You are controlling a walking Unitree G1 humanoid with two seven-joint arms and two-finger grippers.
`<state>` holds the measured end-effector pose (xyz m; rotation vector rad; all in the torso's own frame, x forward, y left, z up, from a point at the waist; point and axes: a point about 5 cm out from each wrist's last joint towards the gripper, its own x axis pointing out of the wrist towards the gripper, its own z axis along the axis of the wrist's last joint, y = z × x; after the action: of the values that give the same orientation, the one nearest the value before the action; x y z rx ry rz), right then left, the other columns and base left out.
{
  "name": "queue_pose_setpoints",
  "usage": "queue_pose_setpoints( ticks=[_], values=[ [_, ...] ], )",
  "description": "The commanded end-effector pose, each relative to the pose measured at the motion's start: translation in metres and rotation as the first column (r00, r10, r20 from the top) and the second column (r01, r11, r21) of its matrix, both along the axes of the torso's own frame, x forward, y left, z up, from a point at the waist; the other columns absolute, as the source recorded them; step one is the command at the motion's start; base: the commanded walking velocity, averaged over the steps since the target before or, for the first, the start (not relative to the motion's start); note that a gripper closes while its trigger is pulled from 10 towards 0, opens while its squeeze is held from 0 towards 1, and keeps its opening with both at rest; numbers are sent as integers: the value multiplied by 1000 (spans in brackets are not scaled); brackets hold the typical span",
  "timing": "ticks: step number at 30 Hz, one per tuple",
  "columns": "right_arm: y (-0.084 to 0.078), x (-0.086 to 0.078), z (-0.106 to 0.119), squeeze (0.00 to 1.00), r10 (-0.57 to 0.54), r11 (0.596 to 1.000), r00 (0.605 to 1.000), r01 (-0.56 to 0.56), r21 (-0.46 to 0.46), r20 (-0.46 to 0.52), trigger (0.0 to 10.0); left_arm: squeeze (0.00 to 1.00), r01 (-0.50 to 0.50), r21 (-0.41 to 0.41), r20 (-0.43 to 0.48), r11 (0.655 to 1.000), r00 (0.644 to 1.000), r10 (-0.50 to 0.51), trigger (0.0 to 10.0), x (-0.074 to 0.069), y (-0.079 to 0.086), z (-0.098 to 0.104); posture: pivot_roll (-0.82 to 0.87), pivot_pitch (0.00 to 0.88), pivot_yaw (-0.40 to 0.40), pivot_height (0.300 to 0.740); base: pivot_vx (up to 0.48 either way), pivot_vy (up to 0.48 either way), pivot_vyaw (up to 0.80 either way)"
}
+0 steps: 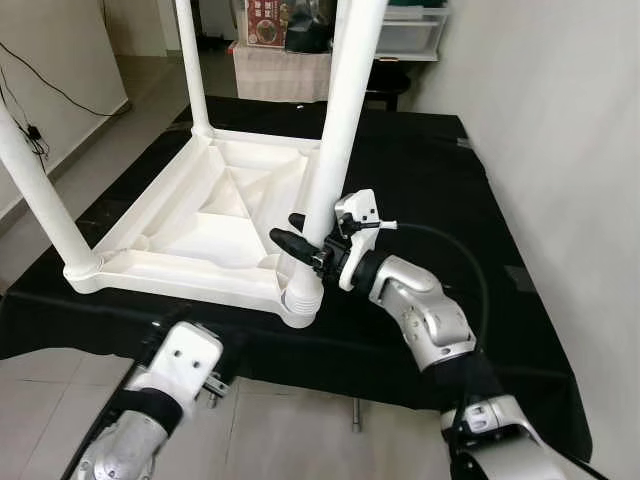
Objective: Building children table
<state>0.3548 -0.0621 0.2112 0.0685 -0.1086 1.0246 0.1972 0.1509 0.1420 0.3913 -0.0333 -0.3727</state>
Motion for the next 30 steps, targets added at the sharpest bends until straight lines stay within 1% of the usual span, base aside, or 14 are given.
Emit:
queue_pose_setpoints(
  ticks=[1, 2, 3, 5, 8, 9, 12, 16, 17, 21, 26, 29, 30],
  values=[
    [5, 0, 1, 0, 56, 998, 998, -55, -10, 16, 10000, 0, 89, -27, -20, 996, 996, -89, 10000, -8, -7, 2, 44, 144, -57, 740, 0, 0, 0],
    [9, 2, 1, 0, 93, 995, 995, -92, -35, 21, 10000, 0, 125, -49, -40, 991, 991, -127, 10000, -12, -10, 1, 54, 167, -53, 740, 0, 0, 0],
    [9, 2, 1, 0, 93, 995, 995, -92, -35, 21, 10000, 0, 125, -49, -40, 991, 991, -127, 10000, -12, -10, 1, 54, 167, -53, 740, 0, 0, 0],
    [15, 1, 3, 0, 168, 984, 985, -166, -64, 25, 10000, 0, 165, -78, -55, 983, 984, -169, 10000, -18, -14, 2, 64, 197, -55, 740, 0, 0, 0],
    [21, -3, 5, 0, 262, 962, 965, -259, -84, 29, 10000, 0, 203, -111, -59, 973, 976, -210, 10000, -25, -19, 4, 72, 221, -57, 740, 0, 0, 0],
    [21, -3, 5, 0, 262, 962, 965, -259, -84, 29, 10000, 0, 203, -111, -59, 973, 976, -210, 10000, -25, -19, 4, 72, 221, -57, 740, 0, 0, 0],
    [24, -4, 4, 0, 325, 941, 945, -321, -109, 24, 10000, 0, 234, -127, -60, 964, 968, -243, 10000, -30, -24, 5, 78, 242, -59, 740, 0, 0, 0],
    [25, -3, 3, 0, 346, 932, 938, -340, -126, 22, 10000, 0, 250, -134, -64, 959, 963, -260, 10000, -34, -25, 6, 80, 250, -58, 740, 0, 0, 0],
    [26, -1, 2, 0, 350, 929, 937, -345, -133, 19, 10000, 0, 256, -142, -67, 956, 961, -267, 10000, -37, -26, 7, 89, 269, -62, 740, 0, 0, 0],
    [27, 5, 3, 0, 349, 927, 937, -345, -148, 4, 10000, 0, 265, -158, -74, 951, 957, -279, 10000, -44, -29, 9, 93, 284, -64, 740, 0, 0, 0],
    [26, 14, 10, 0, 309, 942, 951, -310, -125, -30, 10000, 0, 265, -166, -76, 950, 957, -280, 10000, -48, -30, 11, 96, 308, -72, 740, 0, 0, 0],
    [25, 16, 14, 0, 315, 941, 949, -316, -119, -32, 10000, 0, 265, -171, -77, 949, 957, -281, 10000, -50, -32, 12, 97, 314, -73, 740, 0, 0, 0],
    [24, 16, 15, 0, 333, 935, 942, -334, -116, -33, 10000, 0, 264, -175, -78, 948, 957, -281, 10000, -52, -32, 13, 98, 323, -74, 740, 0, 0, 0]
  ],
)
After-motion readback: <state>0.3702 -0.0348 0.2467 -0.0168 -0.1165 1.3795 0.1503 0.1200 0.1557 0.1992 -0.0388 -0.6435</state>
